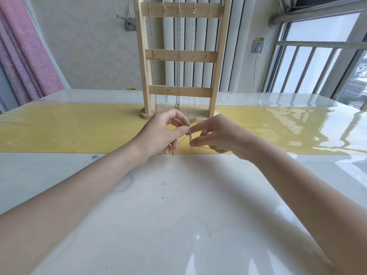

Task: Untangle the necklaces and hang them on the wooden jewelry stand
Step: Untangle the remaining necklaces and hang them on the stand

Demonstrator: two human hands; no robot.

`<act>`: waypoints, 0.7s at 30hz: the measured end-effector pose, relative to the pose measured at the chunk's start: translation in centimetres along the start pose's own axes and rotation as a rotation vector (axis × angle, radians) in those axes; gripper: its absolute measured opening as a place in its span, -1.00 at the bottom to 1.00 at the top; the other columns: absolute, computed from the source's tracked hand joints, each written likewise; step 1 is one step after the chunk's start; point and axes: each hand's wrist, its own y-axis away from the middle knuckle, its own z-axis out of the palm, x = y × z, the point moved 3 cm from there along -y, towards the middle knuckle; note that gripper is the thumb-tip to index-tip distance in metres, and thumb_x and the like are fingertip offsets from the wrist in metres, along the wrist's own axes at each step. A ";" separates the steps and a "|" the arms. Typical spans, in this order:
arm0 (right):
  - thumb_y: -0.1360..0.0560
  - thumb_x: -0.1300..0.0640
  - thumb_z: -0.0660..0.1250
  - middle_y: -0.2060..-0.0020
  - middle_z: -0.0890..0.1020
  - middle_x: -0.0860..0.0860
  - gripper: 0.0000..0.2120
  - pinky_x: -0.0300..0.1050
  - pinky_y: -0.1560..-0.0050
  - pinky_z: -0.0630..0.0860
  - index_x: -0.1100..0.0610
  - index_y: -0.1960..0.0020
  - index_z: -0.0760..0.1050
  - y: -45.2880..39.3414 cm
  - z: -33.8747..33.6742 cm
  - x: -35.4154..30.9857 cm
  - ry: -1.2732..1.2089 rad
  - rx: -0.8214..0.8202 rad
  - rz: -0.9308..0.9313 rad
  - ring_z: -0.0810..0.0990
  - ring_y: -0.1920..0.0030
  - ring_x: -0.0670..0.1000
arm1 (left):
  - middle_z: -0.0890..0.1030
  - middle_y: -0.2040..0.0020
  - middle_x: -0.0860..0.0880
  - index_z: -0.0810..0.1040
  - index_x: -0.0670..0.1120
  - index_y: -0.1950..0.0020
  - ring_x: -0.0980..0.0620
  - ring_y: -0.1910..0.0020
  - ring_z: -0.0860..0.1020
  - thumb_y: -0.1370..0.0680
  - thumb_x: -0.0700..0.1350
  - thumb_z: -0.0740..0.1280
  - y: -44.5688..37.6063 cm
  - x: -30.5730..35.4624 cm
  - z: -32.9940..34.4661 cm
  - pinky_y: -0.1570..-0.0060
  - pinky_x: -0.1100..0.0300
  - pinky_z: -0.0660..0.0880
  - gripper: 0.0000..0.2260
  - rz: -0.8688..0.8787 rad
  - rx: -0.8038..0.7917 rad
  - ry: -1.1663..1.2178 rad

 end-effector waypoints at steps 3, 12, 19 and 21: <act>-0.40 0.31 0.47 0.46 0.28 -0.01 -0.69 -0.29 0.54 0.15 0.11 -0.11 0.62 0.1 0.1 0.6 -0.150 -0.100 0.081 0.23 0.55 -0.09 | 0.53 0.13 -0.02 0.47 -0.06 0.14 0.12 0.57 0.43 -0.57 -0.23 0.28 0.1 -0.1 0.3 0.61 0.31 0.30 -0.89 -0.016 -0.037 0.004; -0.40 0.27 0.48 0.61 0.35 -0.08 -0.92 -0.31 0.57 0.18 0.29 0.16 0.63 -0.2 -0.5 1.0 -0.228 0.044 0.074 0.23 0.57 -0.10 | 0.50 0.15 0.02 0.46 -0.06 0.15 0.12 0.61 0.44 -0.57 -0.24 0.27 -0.1 -0.2 -0.2 0.64 0.32 0.28 -0.87 -0.027 -0.002 -0.026; -0.47 0.21 0.42 0.35 0.55 0.00 -0.93 -0.30 0.47 0.41 0.19 0.19 0.62 -0.2 -0.7 1.1 -0.187 0.125 0.057 0.47 0.33 -0.06 | 0.48 0.17 0.00 0.45 -0.07 0.15 0.14 0.60 0.45 -0.58 -0.24 0.26 -0.1 -0.9 -0.3 0.65 0.33 0.26 -0.87 -0.106 0.017 -0.029; -0.47 0.21 0.41 0.26 0.58 0.00 -0.91 -0.31 0.38 0.45 0.17 0.20 0.61 -0.3 -0.8 0.9 -0.167 0.166 0.036 0.48 0.27 -0.05 | 0.48 0.18 -0.02 0.45 -0.07 0.14 0.15 0.60 0.45 -0.58 -0.24 0.25 -0.2 -1.0 -0.3 0.65 0.33 0.26 -0.87 -0.137 0.019 -0.001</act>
